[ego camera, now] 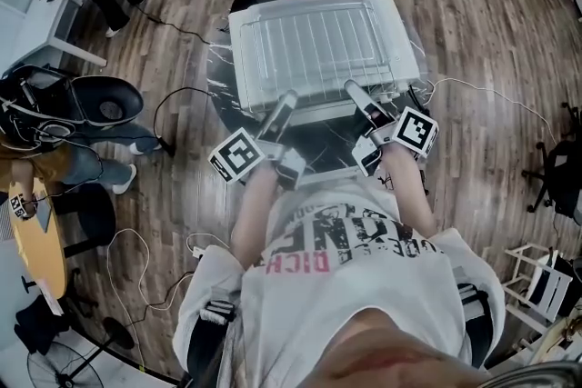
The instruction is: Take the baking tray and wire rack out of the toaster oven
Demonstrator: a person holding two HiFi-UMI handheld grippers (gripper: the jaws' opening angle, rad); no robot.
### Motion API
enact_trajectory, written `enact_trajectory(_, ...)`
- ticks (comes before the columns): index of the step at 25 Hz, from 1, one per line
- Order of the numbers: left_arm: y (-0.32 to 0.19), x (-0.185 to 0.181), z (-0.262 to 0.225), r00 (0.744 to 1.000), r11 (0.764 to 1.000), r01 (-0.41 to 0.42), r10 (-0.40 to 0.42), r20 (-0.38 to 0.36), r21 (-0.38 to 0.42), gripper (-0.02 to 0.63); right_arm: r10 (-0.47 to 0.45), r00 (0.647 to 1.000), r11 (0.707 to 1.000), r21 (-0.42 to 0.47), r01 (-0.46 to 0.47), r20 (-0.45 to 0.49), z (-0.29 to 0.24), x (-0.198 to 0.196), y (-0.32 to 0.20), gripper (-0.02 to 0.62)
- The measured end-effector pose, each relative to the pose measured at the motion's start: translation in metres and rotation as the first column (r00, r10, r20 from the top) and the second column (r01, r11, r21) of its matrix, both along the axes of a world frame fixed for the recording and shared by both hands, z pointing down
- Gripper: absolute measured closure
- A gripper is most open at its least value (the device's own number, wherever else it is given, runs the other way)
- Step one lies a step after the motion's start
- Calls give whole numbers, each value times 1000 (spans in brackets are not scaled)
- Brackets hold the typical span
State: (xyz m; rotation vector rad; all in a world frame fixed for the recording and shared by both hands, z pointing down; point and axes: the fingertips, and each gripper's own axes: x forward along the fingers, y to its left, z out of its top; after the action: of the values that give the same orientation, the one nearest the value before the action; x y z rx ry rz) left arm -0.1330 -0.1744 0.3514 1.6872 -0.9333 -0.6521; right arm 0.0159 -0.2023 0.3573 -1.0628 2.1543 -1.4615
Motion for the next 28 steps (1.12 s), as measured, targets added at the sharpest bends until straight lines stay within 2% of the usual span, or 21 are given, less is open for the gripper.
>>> enact_trajectory(7, 4, -1, 3, 1000, 1000, 7, -7, -4, -8, 400, 18, 1000, 1000, -19, -18, 5, 4, 5, 7, 388)
enact_trajectory(11, 9, 1, 3, 999, 1000, 11, -12, -38, -7, 400, 32, 999, 999, -30, -32, 6, 8, 11, 13, 388)
enact_trajectory(15, 19, -2, 5, 1000, 1000, 23, -23, -6, -9, 400, 39, 999, 999, -38, -39, -1, 10, 18, 22, 388)
enact_trajectory(18, 26, 3, 5, 999, 1000, 23, -24, -28, -13, 400, 48, 999, 998, -51, -47, 5, 11, 24, 29, 390)
enact_trajectory(21, 34, 10, 8, 1000, 1000, 21, -21, -10, -22, 400, 51, 998, 997, -54, -50, 19, 12, 31, 36, 390)
enact_trajectory(28, 53, 17, 8, 999, 999, 28, -29, -21, -27, 402, 58, 998, 997, -53, -58, 1, 14, 37, 56, 391)
